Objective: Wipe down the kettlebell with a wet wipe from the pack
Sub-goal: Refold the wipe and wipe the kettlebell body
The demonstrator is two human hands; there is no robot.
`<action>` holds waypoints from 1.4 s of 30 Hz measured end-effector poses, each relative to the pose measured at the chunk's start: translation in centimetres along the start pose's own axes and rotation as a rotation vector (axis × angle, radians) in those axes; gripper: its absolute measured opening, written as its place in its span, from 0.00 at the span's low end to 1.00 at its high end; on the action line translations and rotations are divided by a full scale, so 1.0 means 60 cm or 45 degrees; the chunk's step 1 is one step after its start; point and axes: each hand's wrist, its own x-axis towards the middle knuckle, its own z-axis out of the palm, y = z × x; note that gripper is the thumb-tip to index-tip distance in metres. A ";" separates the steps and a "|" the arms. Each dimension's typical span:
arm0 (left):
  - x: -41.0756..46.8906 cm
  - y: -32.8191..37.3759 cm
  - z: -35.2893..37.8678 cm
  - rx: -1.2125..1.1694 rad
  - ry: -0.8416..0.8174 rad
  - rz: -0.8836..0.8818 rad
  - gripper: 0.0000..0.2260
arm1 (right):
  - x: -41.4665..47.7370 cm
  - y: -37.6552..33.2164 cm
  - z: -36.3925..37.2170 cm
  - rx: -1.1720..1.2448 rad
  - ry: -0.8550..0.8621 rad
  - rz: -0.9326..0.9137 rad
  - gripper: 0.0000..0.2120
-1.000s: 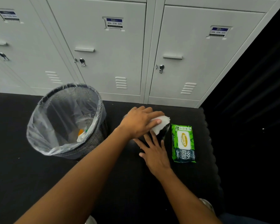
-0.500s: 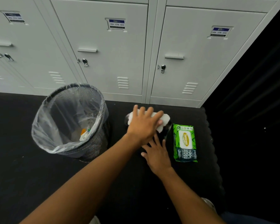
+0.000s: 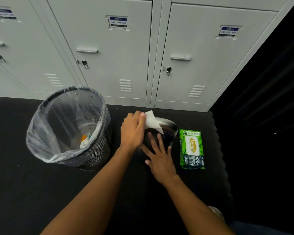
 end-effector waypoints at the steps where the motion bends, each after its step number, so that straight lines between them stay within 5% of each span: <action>1: 0.000 0.014 0.002 0.117 -0.006 -0.012 0.16 | 0.000 0.000 0.000 0.000 -0.012 -0.004 0.41; 4: -0.008 0.069 0.030 0.690 -0.099 0.276 0.17 | 0.005 0.001 0.005 0.062 -0.090 0.033 0.27; 8: -0.001 0.125 0.076 0.975 -0.258 0.585 0.17 | 0.011 0.000 0.009 0.080 -0.133 0.133 0.17; 12: 0.037 0.108 0.053 0.847 -0.437 0.702 0.20 | 0.003 0.004 -0.008 0.074 -0.133 0.023 0.27; 16: 0.033 0.048 0.014 0.614 -0.214 0.713 0.19 | 0.003 0.004 -0.009 0.032 -0.117 -0.007 0.39; 20: 0.006 -0.012 0.004 0.175 -0.011 0.410 0.17 | 0.001 0.005 -0.010 0.032 -0.101 -0.013 0.47; 26: -0.017 -0.006 0.003 -1.053 -0.013 -0.539 0.17 | 0.002 0.004 -0.018 0.070 -0.164 0.004 0.48; 28: -0.004 -0.025 0.010 -1.131 -0.010 -0.810 0.16 | 0.003 0.003 -0.019 0.063 -0.169 0.010 0.49; 32: 0.011 -0.082 0.035 -1.040 -0.133 -1.003 0.47 | 0.002 -0.001 -0.020 0.038 -0.189 0.032 0.52; 34: -0.004 -0.066 0.036 -1.052 -0.144 -0.948 0.48 | 0.001 -0.002 -0.020 0.035 -0.195 0.037 0.52; 38: -0.047 -0.034 0.035 -0.634 -0.017 -0.411 0.26 | 0.002 -0.001 -0.016 0.013 -0.184 0.030 0.50; 42: -0.081 -0.033 0.051 -0.493 -0.005 -0.092 0.26 | 0.002 -0.001 -0.016 0.011 -0.226 0.036 0.45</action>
